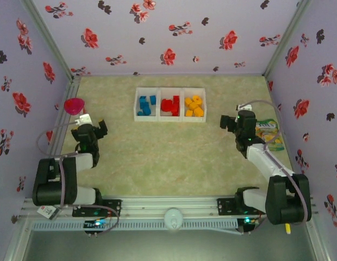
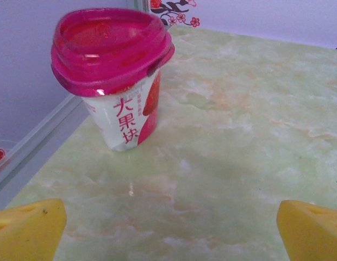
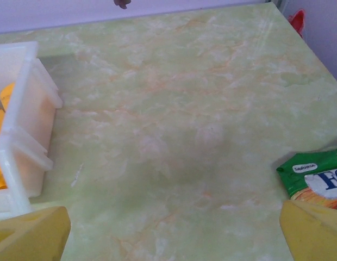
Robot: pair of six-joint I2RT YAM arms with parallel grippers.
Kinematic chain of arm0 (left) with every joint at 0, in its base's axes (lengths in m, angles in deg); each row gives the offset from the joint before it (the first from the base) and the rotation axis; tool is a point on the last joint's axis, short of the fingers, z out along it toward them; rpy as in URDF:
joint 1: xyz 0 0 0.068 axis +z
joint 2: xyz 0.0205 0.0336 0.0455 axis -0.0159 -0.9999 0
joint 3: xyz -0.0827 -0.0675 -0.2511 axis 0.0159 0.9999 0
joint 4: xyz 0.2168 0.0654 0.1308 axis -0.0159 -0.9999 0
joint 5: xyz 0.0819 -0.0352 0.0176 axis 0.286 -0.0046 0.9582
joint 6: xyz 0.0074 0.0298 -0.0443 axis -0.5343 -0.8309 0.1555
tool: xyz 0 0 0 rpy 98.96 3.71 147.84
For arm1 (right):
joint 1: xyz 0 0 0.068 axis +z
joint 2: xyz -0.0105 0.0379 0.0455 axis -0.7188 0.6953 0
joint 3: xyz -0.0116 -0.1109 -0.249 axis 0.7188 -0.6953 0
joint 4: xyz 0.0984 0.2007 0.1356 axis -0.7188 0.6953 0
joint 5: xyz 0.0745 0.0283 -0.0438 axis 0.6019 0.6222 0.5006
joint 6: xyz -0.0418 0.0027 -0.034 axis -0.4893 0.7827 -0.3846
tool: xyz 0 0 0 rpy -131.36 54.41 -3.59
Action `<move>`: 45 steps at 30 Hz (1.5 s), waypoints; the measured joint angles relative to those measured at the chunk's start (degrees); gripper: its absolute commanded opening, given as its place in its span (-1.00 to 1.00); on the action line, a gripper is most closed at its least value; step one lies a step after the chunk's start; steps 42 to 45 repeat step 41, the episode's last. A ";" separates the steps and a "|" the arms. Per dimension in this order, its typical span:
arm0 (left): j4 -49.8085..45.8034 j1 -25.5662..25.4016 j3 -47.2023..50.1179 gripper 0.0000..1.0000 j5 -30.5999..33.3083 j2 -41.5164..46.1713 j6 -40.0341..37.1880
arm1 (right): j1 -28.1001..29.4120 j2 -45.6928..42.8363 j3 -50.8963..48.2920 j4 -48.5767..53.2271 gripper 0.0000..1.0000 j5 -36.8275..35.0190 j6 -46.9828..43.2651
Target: Sort the legos into containers by color
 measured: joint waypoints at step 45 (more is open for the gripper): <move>6.71 -0.42 -1.42 0.99 -5.38 -7.30 -3.39 | -7.58 21.42 -11.32 -40.26 0.99 8.76 -0.85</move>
